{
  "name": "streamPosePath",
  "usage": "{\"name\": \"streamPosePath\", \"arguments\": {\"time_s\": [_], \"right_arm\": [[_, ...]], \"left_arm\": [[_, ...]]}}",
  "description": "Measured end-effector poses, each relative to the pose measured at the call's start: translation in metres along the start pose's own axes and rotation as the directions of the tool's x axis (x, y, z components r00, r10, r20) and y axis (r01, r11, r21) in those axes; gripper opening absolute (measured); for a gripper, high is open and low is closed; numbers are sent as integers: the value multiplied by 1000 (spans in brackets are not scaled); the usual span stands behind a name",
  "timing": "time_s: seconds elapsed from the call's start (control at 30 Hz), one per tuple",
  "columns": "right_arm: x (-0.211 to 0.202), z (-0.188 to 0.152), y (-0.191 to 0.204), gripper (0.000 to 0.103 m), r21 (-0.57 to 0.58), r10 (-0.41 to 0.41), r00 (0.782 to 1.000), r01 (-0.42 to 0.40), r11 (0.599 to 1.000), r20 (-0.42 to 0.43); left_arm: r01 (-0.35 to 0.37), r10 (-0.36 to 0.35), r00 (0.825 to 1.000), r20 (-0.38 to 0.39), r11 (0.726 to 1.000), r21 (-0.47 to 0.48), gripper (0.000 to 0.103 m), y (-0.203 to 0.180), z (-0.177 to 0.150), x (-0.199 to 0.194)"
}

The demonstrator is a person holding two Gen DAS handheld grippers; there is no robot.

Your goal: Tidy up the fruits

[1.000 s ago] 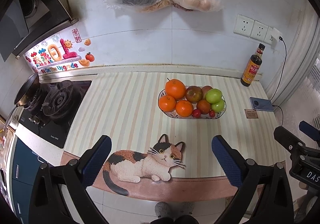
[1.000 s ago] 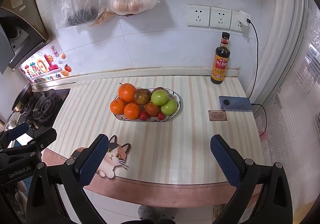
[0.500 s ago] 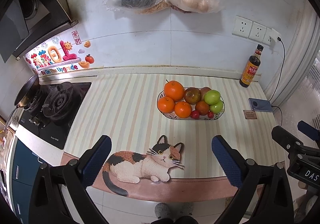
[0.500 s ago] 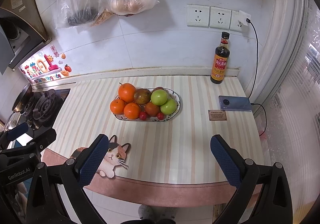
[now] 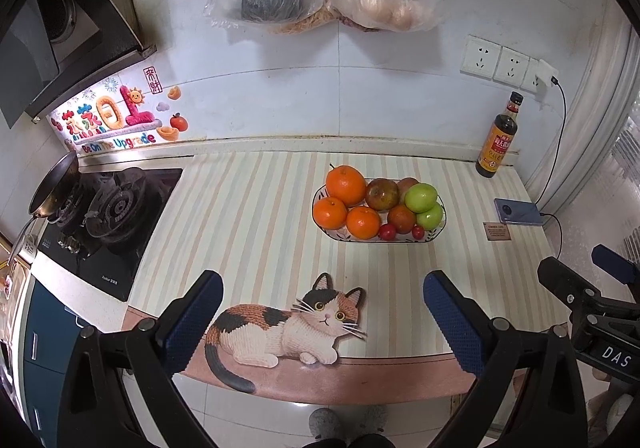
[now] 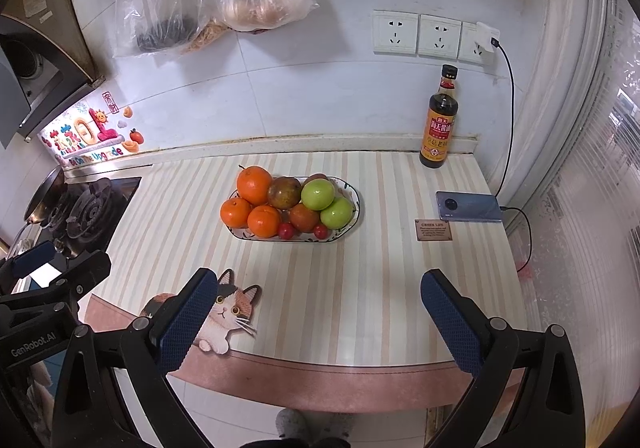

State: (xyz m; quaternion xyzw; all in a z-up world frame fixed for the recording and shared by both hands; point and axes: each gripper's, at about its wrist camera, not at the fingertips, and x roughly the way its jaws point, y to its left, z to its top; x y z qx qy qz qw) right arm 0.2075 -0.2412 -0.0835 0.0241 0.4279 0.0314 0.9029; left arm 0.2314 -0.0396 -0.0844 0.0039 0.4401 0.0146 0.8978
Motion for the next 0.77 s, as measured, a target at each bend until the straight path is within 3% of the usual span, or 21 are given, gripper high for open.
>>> {"name": "streamPosePath", "arguments": {"time_s": [0.77], "right_arm": [[-7, -1, -2, 103, -8, -2, 1000, 2, 1000, -1]], "left_arm": [[4, -4, 1000, 6, 1000, -8, 103, 2, -5, -7]]}}
